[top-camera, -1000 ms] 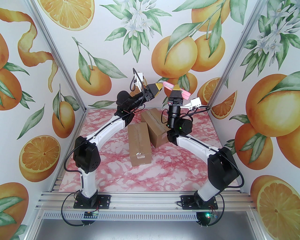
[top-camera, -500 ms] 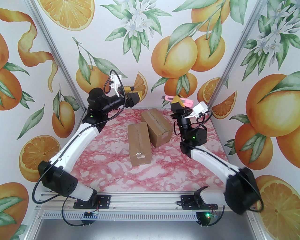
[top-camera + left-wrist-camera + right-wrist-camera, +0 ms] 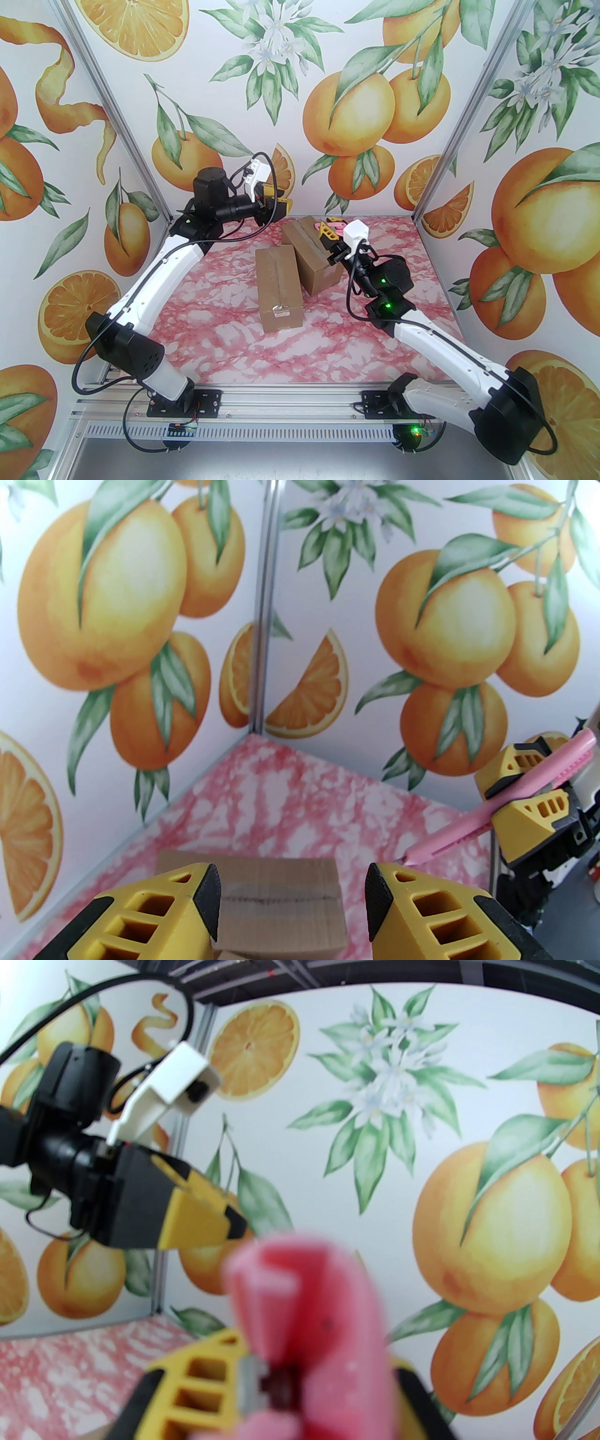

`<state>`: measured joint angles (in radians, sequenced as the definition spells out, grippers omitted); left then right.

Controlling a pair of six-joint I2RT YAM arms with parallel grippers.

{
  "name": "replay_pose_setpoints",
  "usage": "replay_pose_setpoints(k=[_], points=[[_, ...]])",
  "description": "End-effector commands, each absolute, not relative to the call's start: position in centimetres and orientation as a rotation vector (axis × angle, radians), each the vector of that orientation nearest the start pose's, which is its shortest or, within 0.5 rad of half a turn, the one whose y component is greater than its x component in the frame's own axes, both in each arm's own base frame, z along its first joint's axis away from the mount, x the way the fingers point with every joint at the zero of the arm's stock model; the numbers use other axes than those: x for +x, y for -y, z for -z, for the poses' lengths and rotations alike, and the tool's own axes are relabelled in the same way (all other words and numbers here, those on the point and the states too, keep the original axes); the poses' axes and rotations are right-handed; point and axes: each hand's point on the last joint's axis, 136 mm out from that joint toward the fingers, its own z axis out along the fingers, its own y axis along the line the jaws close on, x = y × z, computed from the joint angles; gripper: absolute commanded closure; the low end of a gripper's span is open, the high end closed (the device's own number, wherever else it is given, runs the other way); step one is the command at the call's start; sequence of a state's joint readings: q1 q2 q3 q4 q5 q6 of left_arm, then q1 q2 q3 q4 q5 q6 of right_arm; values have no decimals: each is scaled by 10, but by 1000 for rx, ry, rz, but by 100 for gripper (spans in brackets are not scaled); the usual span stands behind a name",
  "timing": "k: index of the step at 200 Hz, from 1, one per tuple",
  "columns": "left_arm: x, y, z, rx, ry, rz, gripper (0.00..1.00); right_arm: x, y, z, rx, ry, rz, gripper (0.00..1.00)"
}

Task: Unpack the express box

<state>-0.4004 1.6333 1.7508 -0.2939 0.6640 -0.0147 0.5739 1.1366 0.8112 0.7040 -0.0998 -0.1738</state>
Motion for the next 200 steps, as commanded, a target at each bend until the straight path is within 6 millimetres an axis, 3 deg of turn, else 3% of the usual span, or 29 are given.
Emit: replay_pose_setpoints(k=[1, 46, 72, 118, 152, 200], points=[[417, 263, -411, 732, -1705, 786, 44, 325, -230, -414, -457, -1194, -450, 94], [445, 202, -341, 431, -1927, 798, 49, 341, -248, -407, -267, -1376, -531, 100], [440, 183, -299, 334, -2020, 859, 49, 353, -270, -399, -207, -1448, -536, 100], [403, 188, -234, 341, -2151, 968, 50, 372, -314, -368, -156, -1555, -441, 100], [369, 191, -218, 390, -2172, 1049, 52, 378, -328, -357, -137, -1590, -395, 100], [327, 205, -200, 391, -2198, 1231, 51, 379, -319, -349, -87, -1638, -361, 100]])
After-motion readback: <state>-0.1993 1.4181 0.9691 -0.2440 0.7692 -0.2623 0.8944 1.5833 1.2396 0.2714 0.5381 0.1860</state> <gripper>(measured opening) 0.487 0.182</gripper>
